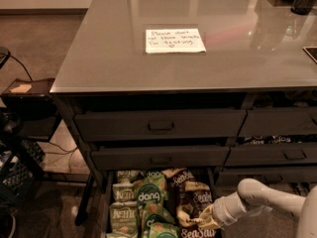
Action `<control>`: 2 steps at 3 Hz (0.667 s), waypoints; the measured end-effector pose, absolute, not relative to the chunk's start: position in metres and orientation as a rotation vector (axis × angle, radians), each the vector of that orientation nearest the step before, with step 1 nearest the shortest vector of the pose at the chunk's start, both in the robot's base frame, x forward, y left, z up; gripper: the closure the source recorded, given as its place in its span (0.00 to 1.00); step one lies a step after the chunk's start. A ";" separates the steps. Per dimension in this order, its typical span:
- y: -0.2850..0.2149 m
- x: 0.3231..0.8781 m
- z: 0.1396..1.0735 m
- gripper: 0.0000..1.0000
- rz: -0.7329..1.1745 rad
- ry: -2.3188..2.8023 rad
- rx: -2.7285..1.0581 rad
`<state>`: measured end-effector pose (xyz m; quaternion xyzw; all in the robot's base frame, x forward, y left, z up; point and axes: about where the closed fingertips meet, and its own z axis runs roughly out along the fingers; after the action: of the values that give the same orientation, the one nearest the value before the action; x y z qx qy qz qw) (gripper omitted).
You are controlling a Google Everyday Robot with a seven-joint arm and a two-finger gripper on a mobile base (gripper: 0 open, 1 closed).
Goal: Pick brown chip bag from bottom drawer and place on counter
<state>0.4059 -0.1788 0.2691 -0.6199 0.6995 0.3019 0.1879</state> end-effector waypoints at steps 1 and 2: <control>-0.179 0.413 0.304 1.00 0.893 2.001 -1.695; -0.184 0.418 0.345 1.00 0.896 2.033 -1.663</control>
Offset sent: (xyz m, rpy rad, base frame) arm 0.0260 -0.0180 0.1391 -0.0028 0.0572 -0.1006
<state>0.4184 -0.1844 0.3448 -0.5893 0.7203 0.3173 0.1822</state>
